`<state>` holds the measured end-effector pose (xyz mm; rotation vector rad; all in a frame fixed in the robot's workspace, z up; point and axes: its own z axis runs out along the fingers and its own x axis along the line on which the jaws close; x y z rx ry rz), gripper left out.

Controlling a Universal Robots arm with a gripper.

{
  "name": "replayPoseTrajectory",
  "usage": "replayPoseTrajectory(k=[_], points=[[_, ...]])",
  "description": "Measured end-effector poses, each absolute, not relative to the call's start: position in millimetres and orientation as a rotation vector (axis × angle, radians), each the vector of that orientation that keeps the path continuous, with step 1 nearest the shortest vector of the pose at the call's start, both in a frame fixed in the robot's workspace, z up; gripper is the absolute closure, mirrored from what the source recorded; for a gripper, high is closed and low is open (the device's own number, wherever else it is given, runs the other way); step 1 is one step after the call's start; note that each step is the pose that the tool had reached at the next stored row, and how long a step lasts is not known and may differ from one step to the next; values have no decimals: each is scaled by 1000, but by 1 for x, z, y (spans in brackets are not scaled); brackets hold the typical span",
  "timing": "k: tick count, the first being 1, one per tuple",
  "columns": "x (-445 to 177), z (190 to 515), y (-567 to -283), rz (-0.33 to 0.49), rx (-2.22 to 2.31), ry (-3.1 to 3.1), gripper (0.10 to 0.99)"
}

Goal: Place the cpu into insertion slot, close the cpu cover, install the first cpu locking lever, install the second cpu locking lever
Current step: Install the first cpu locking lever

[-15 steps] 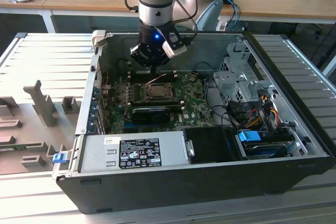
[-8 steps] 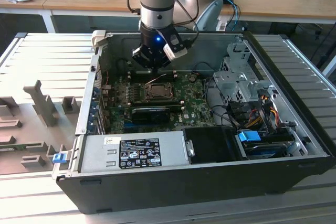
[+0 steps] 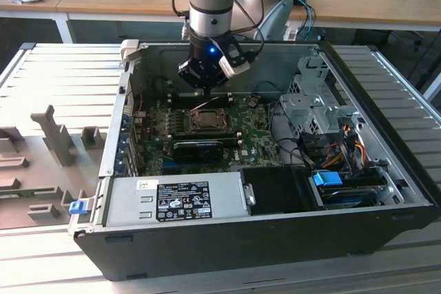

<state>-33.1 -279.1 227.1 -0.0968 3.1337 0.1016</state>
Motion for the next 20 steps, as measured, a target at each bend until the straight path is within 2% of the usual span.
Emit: replayPoseTrajectory(k=[20], points=[[-20, 211, -278, 100, -90, 3124, 980]])
